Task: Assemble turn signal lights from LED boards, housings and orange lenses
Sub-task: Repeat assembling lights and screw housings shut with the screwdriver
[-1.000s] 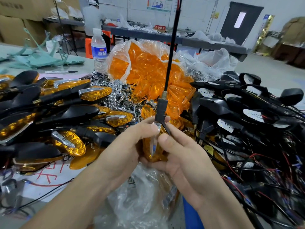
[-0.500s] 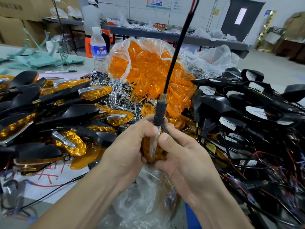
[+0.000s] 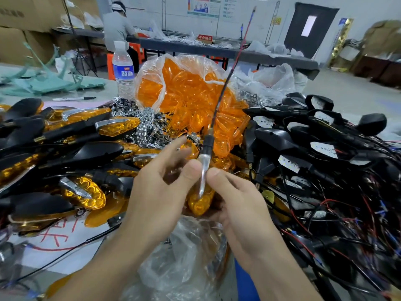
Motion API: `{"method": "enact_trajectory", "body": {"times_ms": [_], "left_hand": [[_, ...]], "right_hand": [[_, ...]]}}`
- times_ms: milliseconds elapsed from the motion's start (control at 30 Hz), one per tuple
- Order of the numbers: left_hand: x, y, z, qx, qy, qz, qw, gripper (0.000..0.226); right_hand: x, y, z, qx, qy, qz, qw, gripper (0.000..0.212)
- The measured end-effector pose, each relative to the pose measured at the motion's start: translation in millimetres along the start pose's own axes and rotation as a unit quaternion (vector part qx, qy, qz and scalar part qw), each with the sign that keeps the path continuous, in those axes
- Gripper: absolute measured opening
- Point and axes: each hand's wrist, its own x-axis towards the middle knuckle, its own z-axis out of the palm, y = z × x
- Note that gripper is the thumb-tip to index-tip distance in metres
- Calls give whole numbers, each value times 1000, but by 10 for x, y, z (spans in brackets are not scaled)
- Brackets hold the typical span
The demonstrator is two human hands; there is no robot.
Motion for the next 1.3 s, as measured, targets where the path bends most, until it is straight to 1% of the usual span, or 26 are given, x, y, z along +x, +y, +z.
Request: {"method": "enact_trajectory", "body": {"times_ms": [33,100,133,200,267,333,367,400,433,500,567,600,633,667,700,767,800,833,867,933,1000,1067,1167,1200,1267,1300], "left_hand": [[-4,-12,-13,1,6,23,1000,52],[39,-52,37,90,-10,67,994,78],[35,-94,88,123,-27,87,988,83],[40,-129,191,128,-31,92,987,90],[32,-163,227,117,27,81,989,83],[46,-207,175,81,97,35,991,64],[69,-211,133,37,122,-3,992,53],[99,-234,111,-43,142,-55,987,42],[132,-268,107,-154,155,-108,970,34],[181,-297,109,-348,148,-199,904,32],[213,-337,98,-425,159,-244,857,37],[229,-346,81,-449,171,-261,837,41],[246,-357,58,-471,183,-277,817,45],[263,-375,32,-488,197,-286,801,48],[277,-396,4,-500,209,-286,790,49],[295,-418,-67,-506,228,-267,788,52],[300,-421,-99,-504,235,-256,791,55],[304,-419,-131,-502,241,-248,793,58],[303,-420,-155,-497,244,-244,796,59],[300,-425,-188,-481,250,-244,804,51],[295,-432,-204,-465,254,-250,810,38],[299,-426,-203,-458,253,-256,813,32],[306,-393,-194,-457,242,-254,817,28],[304,-379,-188,-456,234,-252,821,28],[295,-359,-173,-453,216,-248,829,29],[289,-355,-163,-449,207,-246,834,28]], "right_hand": [[4,-6,-5,-1,29,-7,1000,29],[17,-18,-12,-12,97,-33,995,35],[22,-20,-15,-27,126,-47,991,42],[25,-2,-10,-63,149,-73,984,56],[31,21,-6,-111,133,-103,979,61],[13,3,4,-124,102,-124,979,53],[2,-17,0,-145,94,-130,976,45],[-5,-35,-22,-186,95,-140,968,37],[-13,-62,-56,-251,110,-149,950,28],[-40,-136,-153,-421,157,-143,882,20],[-84,-219,-239,-569,190,-56,798,33],[-104,-255,-264,-611,192,-3,768,38],[-118,-283,-273,-635,184,29,750,39],[-139,-311,-261,-643,170,34,746,36],[-163,-335,-220,-639,152,15,754,30],[-195,-366,-66,-585,87,-59,804,16],[-219,-387,54,-549,30,-80,831,9],[-237,-383,182,-531,-41,-83,842,8],[-243,-357,293,-535,-110,-79,834,12],[-243,-259,463,-597,-196,-65,776,25],[-223,-182,550,-670,-205,-60,711,36],[-209,-136,576,-712,-174,-77,676,37],[-200,-79,595,-747,-150,-105,639,26],[-201,-48,598,-751,-150,-108,635,23],[-192,24,597,-740,-151,-108,646,20],[-187,51,591,-728,-151,-107,660,18]]}}
